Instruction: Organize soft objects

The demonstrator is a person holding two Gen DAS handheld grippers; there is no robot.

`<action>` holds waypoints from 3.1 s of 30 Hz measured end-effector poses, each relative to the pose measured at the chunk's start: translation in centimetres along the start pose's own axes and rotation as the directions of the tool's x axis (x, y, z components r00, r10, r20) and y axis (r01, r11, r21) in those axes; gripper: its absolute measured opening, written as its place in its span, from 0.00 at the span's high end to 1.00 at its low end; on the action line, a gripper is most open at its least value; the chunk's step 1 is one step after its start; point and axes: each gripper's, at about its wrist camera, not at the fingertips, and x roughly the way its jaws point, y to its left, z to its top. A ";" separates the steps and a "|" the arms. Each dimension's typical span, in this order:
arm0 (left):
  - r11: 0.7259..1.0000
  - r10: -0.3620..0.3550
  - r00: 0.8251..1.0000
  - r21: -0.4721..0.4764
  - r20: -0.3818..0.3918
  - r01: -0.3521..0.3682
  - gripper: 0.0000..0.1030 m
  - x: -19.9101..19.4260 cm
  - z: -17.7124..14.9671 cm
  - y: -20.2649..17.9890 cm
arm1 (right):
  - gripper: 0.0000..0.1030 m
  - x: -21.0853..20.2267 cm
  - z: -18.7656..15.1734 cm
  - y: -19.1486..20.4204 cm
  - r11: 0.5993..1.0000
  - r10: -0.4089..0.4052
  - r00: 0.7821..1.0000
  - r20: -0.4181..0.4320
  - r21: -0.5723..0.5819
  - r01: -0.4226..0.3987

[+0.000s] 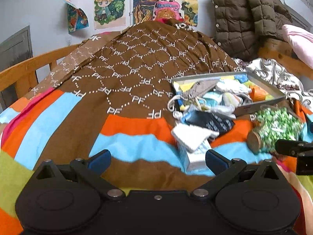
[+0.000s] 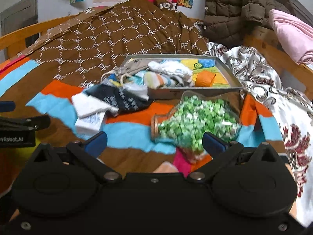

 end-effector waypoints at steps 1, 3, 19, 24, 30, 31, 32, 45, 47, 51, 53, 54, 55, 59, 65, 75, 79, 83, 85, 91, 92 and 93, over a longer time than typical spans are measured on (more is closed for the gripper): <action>1.000 0.000 1.000 0.000 0.006 0.000 0.01 0.2 0.3 0.0 | 0.01 0.4 0.4 0.0 1.000 -0.003 1.000 0.006 0.002 0.003; 1.000 0.002 1.000 -0.005 0.015 -0.002 0.01 0.7 0.7 0.0 | 0.01 1.2 1.2 0.0 1.000 -0.005 1.000 0.020 0.001 0.005; 0.999 -0.050 0.998 0.014 0.029 0.050 0.01 4.5 2.5 -0.8 | 0.01 7.3 6.6 -0.5 0.999 -0.021 0.997 0.076 -0.026 0.023; 0.996 -0.083 0.996 0.023 0.019 0.082 0.01 5.6 2.6 -1.1 | 0.01 8.6 6.5 -0.8 1.000 -0.027 0.996 0.090 -0.011 0.028; 0.992 -0.120 0.993 0.048 -0.003 0.120 0.01 7.1 2.7 -1.5 | 0.01 10.5 6.0 -1.3 0.999 -0.045 0.996 0.083 -0.001 0.045; 0.991 -0.123 0.992 0.054 -0.005 0.123 0.01 7.3 2.7 -1.6 | 0.01 10.9 6.0 -1.4 0.999 -0.044 0.996 0.082 -0.002 0.045; 0.990 -0.126 0.992 0.056 -0.008 0.127 0.01 7.6 2.8 -1.6 | 0.01 11.2 5.9 -1.4 0.999 -0.044 0.996 0.081 -0.004 0.045; 0.976 -0.197 0.977 0.077 -0.078 0.202 0.01 10.1 2.6 -1.4 | 0.01 15.5 7.4 0.6 0.998 0.021 0.998 0.068 -0.059 -0.017; 0.973 -0.209 0.974 0.080 -0.085 0.215 0.01 10.3 2.5 -1.3 | 0.01 15.8 7.8 1.2 0.997 0.038 0.997 0.064 -0.072 -0.033; 0.960 -0.258 0.959 0.084 -0.116 0.268 0.03 10.8 2.5 -0.8 | 0.01 16.8 8.7 2.2 0.987 0.114 0.993 0.035 -0.120 -0.109; 0.950 -0.283 0.950 0.100 -0.133 0.297 0.06 10.9 2.4 -0.7 | 0.01 17.3 9.2 2.7 0.974 0.168 0.986 0.006 -0.155 -0.165; 0.945 -0.293 0.946 0.109 -0.138 0.309 0.08 10.9 2.4 -0.7 | 0.01 17.6 9.3 3.0 0.968 0.186 0.983 -0.005 -0.170 -0.184; 0.940 -0.303 0.942 0.118 -0.141 0.320 0.09 10.9 2.3 -0.6 | 0.01 17.7 9.4 3.2 0.962 0.202 0.979 -0.016 -0.184 -0.201; 0.927 -0.339 0.928 0.113 -0.155 0.358 0.19 11.0 2.4 -0.1 | 0.01 18.7 10.1 4.1 0.935 0.267 0.962 -0.063 -0.224 -0.275; 0.905 -0.388 0.900 0.104 -0.200 0.413 0.48 11.5 2.5 0.8 | 0.15 19.5 11.2 5.7 0.891 0.347 0.927 -0.139 -0.261 -0.373; 0.898 -0.423 0.883 0.032 -0.202 0.438 0.59 11.8 2.8 1.5 | 0.50 22.1 11.9 7.6 0.847 0.417 0.861 -0.291 -0.219 -0.485; 0.899 -0.435 0.878 -0.034 -0.199 0.437 0.59 12.1 3.0 2.3 | 0.68 22.7 11.8 7.0 0.851 0.439 0.846 -0.302 -0.164 -0.499; 0.899 -0.437 0.879 -0.063 -0.193 0.433 0.61 12.1 3.3 2.5 | 0.89 22.9 11.9 5.7 0.862 0.448 0.846 -0.290 -0.111 -0.495; 0.897 -0.442 0.875 -0.111 -0.198 0.428 0.64 12.4 3.4 2.8 | 0.93 22.8 11.9 5.0 0.867 0.445 0.849 -0.285 -0.101 -0.488; 0.887 -0.446 0.874 -0.228 -0.192 0.402 0.77 12.5 3.9 3.3 | 0.98 21.8 11.3 3.7 0.880 0.430 0.863 -0.264 -0.091 -0.466; 0.885 -0.449 0.872 -0.234 -0.193 0.403 0.81 12.4 4.1 3.3 | 0.99 21.4 11.1 3.4 0.881 0.431 0.865 -0.256 -0.086 -0.465; 0.884 -0.450 0.872 -0.235 -0.194 0.404 0.83 12.1 4.2 3.3 | 0.99 21.0 10.9 3.1 0.882 0.433 0.866 -0.249 -0.082 -0.464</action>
